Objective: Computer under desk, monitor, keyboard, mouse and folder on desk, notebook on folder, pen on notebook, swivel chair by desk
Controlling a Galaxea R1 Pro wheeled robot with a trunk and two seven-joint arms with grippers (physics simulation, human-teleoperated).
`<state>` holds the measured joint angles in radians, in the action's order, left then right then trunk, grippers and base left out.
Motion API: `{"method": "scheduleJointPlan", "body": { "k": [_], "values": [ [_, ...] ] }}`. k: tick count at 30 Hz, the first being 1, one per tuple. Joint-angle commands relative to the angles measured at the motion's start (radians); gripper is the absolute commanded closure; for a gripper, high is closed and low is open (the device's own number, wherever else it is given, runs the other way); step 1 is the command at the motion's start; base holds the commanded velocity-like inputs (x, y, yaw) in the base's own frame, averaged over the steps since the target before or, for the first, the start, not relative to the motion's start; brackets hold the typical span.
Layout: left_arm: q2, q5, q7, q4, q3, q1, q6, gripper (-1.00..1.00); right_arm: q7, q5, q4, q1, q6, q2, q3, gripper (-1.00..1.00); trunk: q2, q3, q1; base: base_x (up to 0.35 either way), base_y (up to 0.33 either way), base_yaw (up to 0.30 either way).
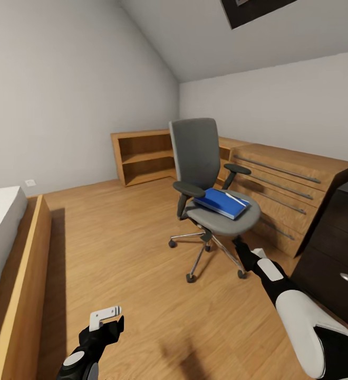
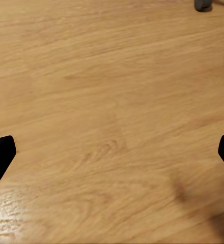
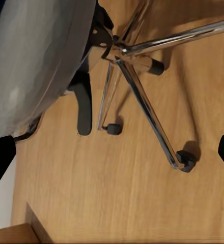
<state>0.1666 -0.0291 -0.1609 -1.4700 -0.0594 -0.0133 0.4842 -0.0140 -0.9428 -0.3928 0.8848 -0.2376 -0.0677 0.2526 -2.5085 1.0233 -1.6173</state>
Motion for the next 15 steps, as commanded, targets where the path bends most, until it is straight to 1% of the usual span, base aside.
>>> {"method": "scheduleJointPlan", "body": {
  "k": [1, 7, 15],
  "values": [
    [0.001, -0.003, -0.003, -0.001, 0.0, -0.001, 0.005, -1.0, -0.001, -0.005, -0.001, 0.0, -0.006, 0.003, 0.005, -1.0, 0.0, 0.001, 0.0, -0.001, 0.0, 0.125],
    [0.001, -0.003, -0.003, -0.001, 0.0, -0.001, 0.005, -1.0, 0.0, -0.003, -0.001, 0.0, -0.005, 0.02, 0.004, -1.0, 0.0, 0.001, 0.0, 0.0, 0.0, 0.053],
    [0.001, -0.003, -0.002, -0.001, 0.002, -0.001, 0.003, -1.0, 0.0, -0.002, -0.001, 0.0, -0.005, 0.027, 0.004, -1.0, 0.0, 0.001, 0.0, 0.0, 0.0, 0.011]
  ]
}}
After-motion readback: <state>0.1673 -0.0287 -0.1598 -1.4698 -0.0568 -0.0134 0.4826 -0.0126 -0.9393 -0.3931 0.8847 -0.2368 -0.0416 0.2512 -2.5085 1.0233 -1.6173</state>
